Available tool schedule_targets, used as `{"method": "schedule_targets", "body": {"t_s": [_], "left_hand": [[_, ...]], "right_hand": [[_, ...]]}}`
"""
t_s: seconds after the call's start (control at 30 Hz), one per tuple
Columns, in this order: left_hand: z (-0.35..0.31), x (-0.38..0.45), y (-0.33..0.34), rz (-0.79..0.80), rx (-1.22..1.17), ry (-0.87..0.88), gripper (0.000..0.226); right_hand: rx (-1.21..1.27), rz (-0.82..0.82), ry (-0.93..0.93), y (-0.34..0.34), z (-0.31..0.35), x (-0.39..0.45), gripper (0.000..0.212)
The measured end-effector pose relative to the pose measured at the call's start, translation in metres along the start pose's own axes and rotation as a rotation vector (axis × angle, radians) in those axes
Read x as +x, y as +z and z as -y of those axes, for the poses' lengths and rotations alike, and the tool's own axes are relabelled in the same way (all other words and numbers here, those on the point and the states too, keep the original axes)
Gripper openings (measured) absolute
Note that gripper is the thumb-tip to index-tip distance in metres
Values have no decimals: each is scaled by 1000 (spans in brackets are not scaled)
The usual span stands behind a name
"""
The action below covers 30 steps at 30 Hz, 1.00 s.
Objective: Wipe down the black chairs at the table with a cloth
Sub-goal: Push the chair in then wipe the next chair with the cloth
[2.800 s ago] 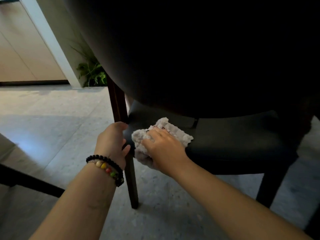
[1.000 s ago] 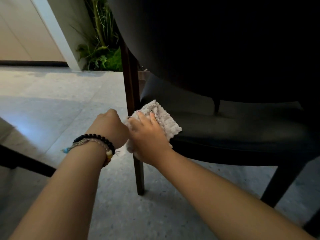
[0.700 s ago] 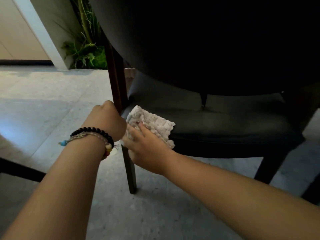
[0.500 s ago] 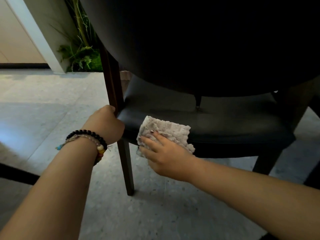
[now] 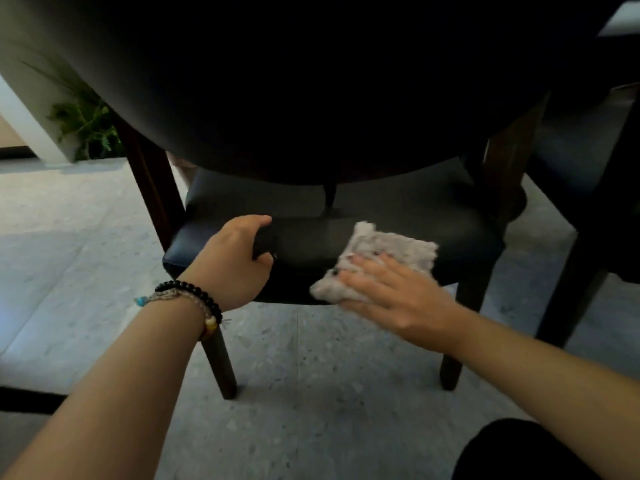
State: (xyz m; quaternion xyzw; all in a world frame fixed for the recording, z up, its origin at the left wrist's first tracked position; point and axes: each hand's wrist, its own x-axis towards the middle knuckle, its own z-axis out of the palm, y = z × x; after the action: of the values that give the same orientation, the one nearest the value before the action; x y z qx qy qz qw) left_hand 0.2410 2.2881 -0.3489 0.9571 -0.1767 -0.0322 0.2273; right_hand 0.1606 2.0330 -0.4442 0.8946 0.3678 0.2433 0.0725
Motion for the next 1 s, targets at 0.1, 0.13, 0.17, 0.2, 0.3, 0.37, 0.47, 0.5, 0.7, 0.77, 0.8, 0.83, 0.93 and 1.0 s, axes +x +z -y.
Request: {"method": "schedule_targets", "body": {"t_s": [0.1,0.13,0.17,0.2,0.3,0.37,0.47,0.5,0.7,0.77,0.8,0.83,0.93,1.0], "left_hand": [[-10,-1,11,115,43,100,65],[-13,-2,14,147,61,99,66],[-16,-2,17,174,82,95,67],[-18,-2,19,197,104,91,67],[-20,0,20,230,156,83,66],[-18,0,20,232,170,80,65],[-17,0,21,221,168,75,63],[-18,1,21,213,161,74,61],[-22,7,18,178,158,97,55],[-21,7,17,185,155,103,55],[-21,6,16,192,152,105,55],[-21,6,15,201,150,109,56],[-17,6,14,202,136,96,59],[-12,4,12,189,151,29,63]], "right_hand": [[20,12,146,-15,-26,-49,42],[17,9,199,-18,-30,-60,43],[14,-11,258,-20,-34,-69,44],[22,-47,329,-22,-37,-76,44],[263,-198,728,-30,-43,-83,54],[447,-357,1043,-34,-45,-65,56],[286,-362,1305,-32,-44,-17,32],[217,-321,1306,-30,-40,0,29],[339,-10,914,-33,-14,27,59],[383,142,869,-41,-22,12,72],[441,201,884,-45,-26,6,76],[499,237,925,-48,-30,2,79],[417,234,1017,-45,-30,12,71],[289,67,1048,-34,-23,24,56]]}}
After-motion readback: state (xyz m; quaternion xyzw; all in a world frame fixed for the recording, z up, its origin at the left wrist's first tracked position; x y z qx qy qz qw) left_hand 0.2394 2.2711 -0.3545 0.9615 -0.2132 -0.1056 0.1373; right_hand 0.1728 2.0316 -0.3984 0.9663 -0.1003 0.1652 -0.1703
